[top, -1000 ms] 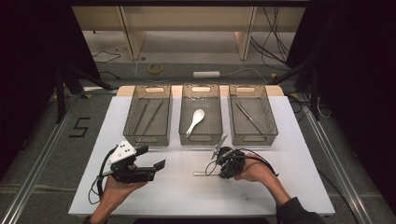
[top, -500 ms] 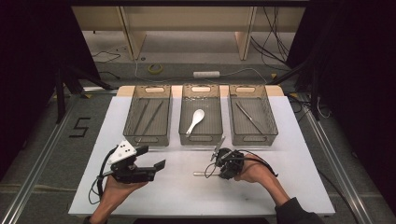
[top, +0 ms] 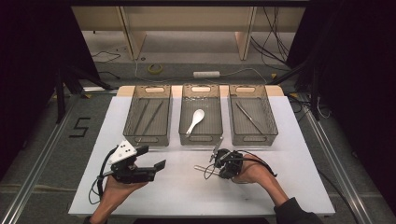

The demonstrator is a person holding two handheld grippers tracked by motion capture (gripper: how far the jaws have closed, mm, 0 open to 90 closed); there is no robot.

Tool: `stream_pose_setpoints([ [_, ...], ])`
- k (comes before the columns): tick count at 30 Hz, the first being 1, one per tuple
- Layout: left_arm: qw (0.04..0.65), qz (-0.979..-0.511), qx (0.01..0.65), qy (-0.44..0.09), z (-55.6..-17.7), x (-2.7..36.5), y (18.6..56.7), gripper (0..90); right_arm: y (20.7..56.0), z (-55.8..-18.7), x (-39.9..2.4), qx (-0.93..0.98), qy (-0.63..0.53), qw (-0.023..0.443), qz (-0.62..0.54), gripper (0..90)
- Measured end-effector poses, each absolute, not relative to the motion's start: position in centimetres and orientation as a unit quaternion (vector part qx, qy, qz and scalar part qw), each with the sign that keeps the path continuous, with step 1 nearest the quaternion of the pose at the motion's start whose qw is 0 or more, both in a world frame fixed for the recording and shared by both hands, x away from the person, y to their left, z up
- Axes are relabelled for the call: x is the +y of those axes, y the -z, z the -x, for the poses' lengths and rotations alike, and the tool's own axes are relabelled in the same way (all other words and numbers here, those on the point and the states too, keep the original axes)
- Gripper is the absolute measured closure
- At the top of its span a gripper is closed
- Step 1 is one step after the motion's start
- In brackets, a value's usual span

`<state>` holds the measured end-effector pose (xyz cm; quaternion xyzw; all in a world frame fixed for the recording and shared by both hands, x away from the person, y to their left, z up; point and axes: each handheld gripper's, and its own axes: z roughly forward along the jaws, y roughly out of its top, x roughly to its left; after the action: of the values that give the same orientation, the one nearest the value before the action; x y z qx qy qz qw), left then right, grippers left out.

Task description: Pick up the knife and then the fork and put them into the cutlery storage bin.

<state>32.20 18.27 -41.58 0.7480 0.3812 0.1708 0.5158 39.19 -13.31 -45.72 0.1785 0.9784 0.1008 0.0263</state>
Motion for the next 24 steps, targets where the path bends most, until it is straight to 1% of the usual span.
stream_pose_setpoints([
  [10, 0.516, -0.748, 0.38, -0.172, -32.2, 18.4, 41.5, 15.6, 45.5, -39.3, -13.3, 0.981, -0.095, 0.032, -0.165, 85.0],
  [24, 0.516, -0.748, 0.38, -0.172, -32.2, 18.3, 41.5, 15.6, 43.2, -39.9, -15.1, 0.969, -0.144, 0.055, -0.192, 85.2],
])
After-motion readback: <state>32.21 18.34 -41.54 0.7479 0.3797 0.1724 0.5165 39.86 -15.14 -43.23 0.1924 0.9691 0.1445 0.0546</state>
